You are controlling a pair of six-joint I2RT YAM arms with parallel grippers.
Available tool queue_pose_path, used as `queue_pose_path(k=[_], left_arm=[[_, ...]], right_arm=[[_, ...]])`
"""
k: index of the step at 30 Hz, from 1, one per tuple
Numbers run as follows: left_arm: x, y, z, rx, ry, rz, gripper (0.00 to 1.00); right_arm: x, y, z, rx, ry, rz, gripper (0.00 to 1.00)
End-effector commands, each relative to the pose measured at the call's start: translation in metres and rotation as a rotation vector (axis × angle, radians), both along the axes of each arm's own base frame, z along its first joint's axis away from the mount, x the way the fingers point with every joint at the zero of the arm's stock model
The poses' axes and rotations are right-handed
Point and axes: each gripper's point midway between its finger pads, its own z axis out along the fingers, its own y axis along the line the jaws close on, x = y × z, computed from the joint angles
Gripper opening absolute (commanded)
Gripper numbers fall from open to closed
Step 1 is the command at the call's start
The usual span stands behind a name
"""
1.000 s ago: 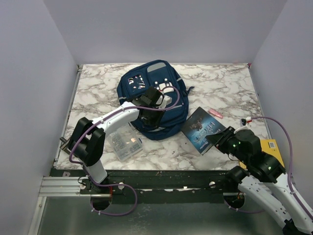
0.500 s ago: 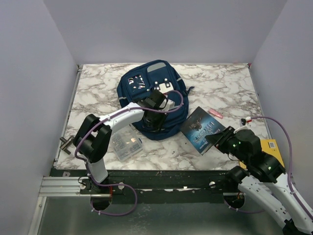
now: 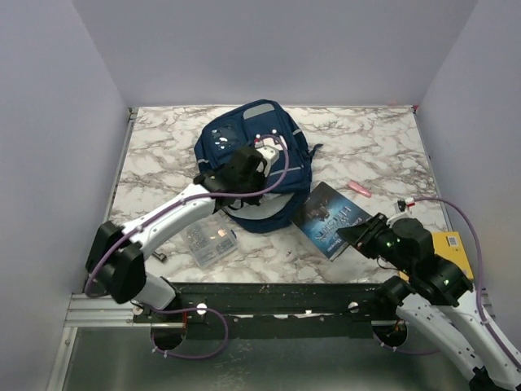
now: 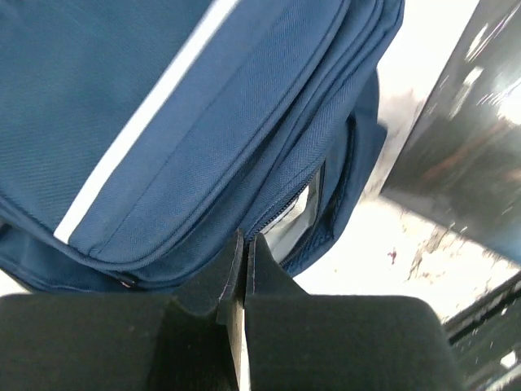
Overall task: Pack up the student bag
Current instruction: Place the book in the student bag.
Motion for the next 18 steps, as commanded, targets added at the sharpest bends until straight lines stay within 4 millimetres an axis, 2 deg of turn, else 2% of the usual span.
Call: queue_pose_path(k=[1, 5, 7, 12, 15, 16, 18], left_arm=[[0.034, 0.006, 0.101, -0.173, -0.348, 0.195, 0.00], [0.024, -0.004, 0.133, -0.281, -0.399, 0.166, 0.00], [0.019, -0.009, 0.145, -0.328, -0.429, 0.146, 0.00], [0.006, -0.018, 0.164, -0.379, -0.455, 0.083, 0.00], [0.000, -0.021, 0.169, -0.397, -0.470, 0.050, 0.00], [-0.002, -0.021, 0.170, -0.401, -0.473, 0.043, 0.00], [-0.005, -0.023, 0.172, -0.411, -0.479, 0.022, 0.00]], right_arm=[[0.002, 0.034, 0.064, 0.307, -0.129, 0.084, 0.00], [0.007, 0.063, 0.076, 0.528, -0.109, 0.152, 0.00], [0.015, 0.069, 0.076, 0.587, -0.108, 0.144, 0.01], [0.052, 0.075, 0.085, 0.682, -0.198, 0.062, 0.01], [0.075, 0.085, 0.077, 0.717, -0.236, 0.040, 0.00], [0.083, 0.088, 0.081, 0.734, -0.276, 0.039, 0.00], [0.105, 0.094, 0.070, 0.733, -0.299, -0.003, 0.00]])
